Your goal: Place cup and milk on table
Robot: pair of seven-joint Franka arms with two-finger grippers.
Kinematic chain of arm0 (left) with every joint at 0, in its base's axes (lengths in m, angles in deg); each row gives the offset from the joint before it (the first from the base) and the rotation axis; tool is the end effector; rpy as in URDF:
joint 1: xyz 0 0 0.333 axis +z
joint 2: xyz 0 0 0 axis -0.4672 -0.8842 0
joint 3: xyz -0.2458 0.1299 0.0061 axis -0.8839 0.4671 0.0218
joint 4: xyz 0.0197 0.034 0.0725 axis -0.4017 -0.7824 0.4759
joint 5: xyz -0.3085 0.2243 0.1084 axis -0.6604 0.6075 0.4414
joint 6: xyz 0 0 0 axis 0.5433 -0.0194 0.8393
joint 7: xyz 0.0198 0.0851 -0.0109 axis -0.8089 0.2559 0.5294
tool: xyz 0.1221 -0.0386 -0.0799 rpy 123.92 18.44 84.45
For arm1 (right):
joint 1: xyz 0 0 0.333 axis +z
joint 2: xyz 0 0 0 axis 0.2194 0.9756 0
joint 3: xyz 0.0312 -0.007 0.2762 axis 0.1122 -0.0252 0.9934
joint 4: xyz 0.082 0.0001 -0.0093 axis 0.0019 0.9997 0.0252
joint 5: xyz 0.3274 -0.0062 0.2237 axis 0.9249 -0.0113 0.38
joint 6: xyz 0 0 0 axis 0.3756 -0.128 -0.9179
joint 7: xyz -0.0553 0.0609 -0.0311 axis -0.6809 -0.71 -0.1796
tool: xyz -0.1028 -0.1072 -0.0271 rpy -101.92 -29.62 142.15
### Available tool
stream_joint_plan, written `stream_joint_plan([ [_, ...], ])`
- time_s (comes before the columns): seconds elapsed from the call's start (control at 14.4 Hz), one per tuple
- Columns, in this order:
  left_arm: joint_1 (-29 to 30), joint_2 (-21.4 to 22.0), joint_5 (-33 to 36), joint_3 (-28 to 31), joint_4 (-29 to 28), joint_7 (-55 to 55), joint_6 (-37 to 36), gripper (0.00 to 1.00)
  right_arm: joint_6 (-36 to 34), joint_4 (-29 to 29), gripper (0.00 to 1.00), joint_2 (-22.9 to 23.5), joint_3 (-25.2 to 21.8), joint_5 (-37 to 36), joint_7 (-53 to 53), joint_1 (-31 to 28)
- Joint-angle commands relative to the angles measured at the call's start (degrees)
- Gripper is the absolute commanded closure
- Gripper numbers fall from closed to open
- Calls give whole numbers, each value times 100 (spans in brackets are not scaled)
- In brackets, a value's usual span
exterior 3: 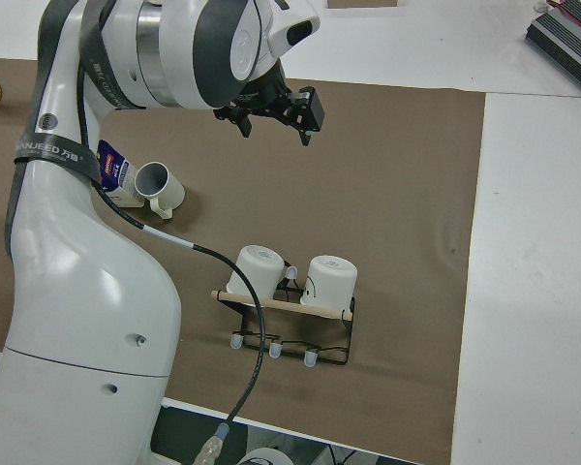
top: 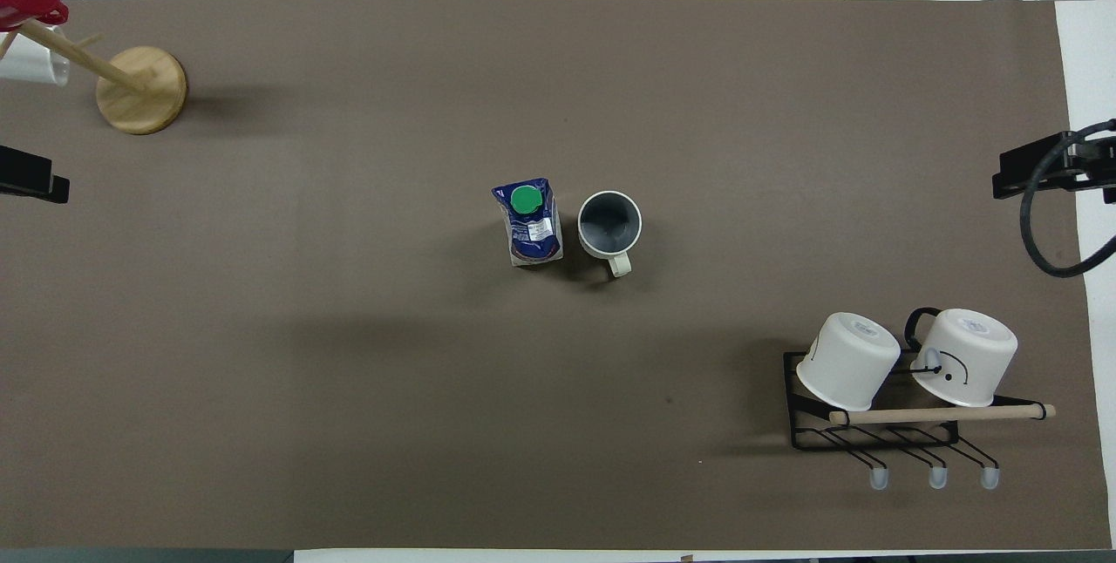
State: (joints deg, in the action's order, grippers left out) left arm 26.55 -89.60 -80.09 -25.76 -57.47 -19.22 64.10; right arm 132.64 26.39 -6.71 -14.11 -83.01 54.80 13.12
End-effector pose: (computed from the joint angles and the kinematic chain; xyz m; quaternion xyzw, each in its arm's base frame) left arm 0.5568 0.0093 0.5611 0.9992 -0.0385 -0.0022 0.0122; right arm 0.5505 -0.0142 0.5578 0.9990 -0.0407 -0.0103 0.0147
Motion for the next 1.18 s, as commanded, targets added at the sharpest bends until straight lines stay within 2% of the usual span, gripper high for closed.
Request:
stream_joint_plan([
  [0.0, -19, 23, -79, 33, -22, -55, -73, 0, -128, 99, 0, -112, -30, -89, -23, 87],
  [1.11, -19, 23, -79, 24, -31, -55, -73, 0, -50, 134, 0, -121, -30, -89, -31, 131],
])
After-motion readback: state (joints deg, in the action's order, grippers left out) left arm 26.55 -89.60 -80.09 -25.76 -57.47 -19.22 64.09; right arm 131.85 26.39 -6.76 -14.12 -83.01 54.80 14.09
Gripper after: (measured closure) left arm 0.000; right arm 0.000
